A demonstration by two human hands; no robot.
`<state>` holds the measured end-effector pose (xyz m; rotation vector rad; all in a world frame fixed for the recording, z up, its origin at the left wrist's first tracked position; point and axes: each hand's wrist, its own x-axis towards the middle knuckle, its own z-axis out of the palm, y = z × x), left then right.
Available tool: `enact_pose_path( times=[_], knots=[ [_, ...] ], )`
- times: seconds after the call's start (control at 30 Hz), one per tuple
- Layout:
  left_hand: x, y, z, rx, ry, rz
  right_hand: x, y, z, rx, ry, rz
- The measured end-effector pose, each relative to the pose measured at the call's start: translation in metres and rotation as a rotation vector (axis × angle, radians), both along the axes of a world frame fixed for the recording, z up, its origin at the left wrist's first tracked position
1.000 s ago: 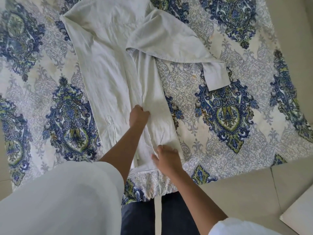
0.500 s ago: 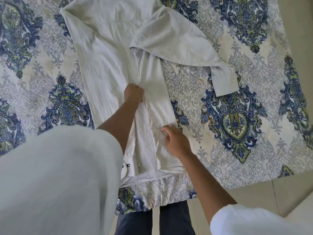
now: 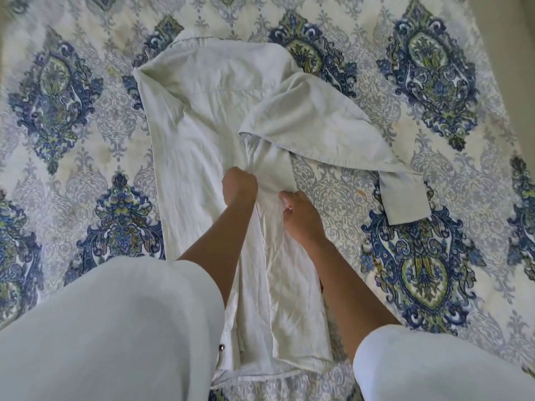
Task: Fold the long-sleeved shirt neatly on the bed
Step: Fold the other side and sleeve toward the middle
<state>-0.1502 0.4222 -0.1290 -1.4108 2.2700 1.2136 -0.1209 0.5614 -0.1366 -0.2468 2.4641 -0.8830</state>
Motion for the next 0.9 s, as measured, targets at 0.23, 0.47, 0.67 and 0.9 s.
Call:
enact_pose_path(
  times=[0.23,0.47,0.67,0.9],
  knots=[
    [0.001,-0.005,-0.021,-0.760,0.388,-0.812,-0.052,-0.026,0.002,-0.038,0.140,-0.037],
    [-0.024,-0.018,-0.015,-0.778,0.486,-0.813,-0.090,-0.024,0.002,-0.079,0.165,-0.267],
    [-0.080,-0.035,-0.001,-0.953,0.406,-1.058,-0.111,-0.014,-0.002,0.280,0.509,-0.066],
    [-0.098,-0.050,-0.009,-0.757,0.464,-1.082,-0.215,-0.031,0.030,0.190,0.231,-0.213]
  ],
)
